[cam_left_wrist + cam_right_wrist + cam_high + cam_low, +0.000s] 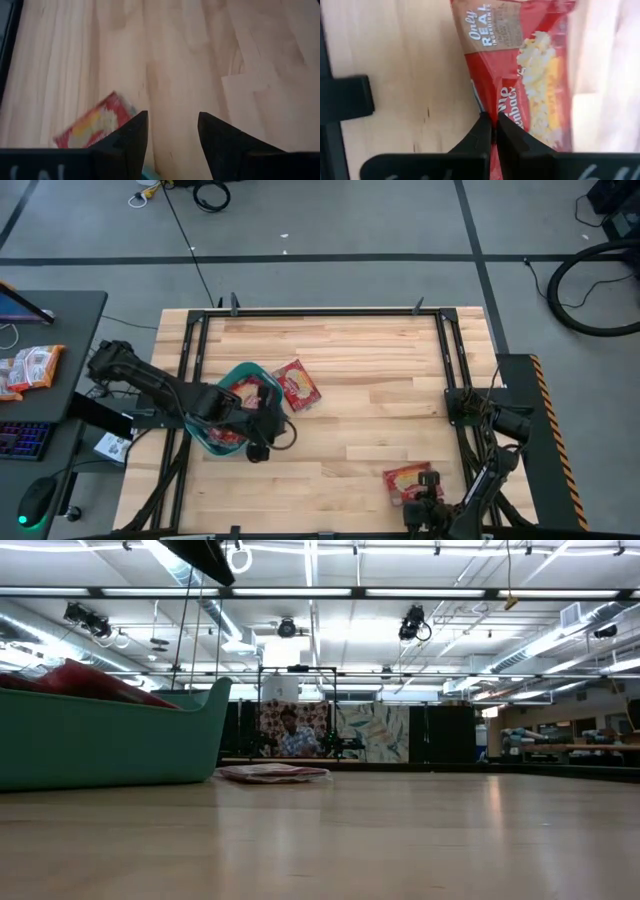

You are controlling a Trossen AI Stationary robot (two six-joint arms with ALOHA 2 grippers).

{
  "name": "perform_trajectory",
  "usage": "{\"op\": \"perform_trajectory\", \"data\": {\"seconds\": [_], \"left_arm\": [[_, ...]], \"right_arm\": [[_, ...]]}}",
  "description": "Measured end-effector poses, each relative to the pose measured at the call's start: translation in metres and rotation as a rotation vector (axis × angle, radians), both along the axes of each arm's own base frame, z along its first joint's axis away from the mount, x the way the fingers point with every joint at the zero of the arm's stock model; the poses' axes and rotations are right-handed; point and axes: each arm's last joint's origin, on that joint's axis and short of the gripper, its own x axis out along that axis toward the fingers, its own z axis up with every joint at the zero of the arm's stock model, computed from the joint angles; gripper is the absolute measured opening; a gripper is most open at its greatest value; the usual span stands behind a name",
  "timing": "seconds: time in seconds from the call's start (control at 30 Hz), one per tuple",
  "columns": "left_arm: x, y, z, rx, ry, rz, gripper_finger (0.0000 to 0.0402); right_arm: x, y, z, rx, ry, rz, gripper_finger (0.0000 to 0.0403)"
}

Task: Sort popcorn bags into baskets
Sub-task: Put the red popcorn bag into the green bin

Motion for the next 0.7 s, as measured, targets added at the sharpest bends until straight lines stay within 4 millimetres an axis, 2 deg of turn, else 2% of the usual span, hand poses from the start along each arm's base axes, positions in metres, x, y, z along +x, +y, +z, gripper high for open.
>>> {"op": "perform_trajectory", "data": {"seconds": [0.27, 0.47, 0.6, 0.7], "left_arm": [[0.017, -0.014, -0.013, 0.128, -0.013, -0.176, 0.0183], [0.019, -0.027, -0.014, 0.178, -0.043, -0.293, 0.0239], [0.02, -0.032, -0.011, 0.207, -0.089, -0.32, 0.0276], [0.02, -0.034, -0.01, 0.216, -0.101, -0.322, 0.0282]], "right_arm": [[0.017, -0.016, 0.038, 0.0, -0.17, 0.036, 0.0015], [0.042, -0.04, 0.071, 0.003, -0.295, 0.074, 0.0015], [0.059, -0.052, 0.084, 0.019, -0.367, 0.12, 0.0015], [0.073, -0.061, 0.09, 0.016, -0.387, 0.158, 0.0014]]}}
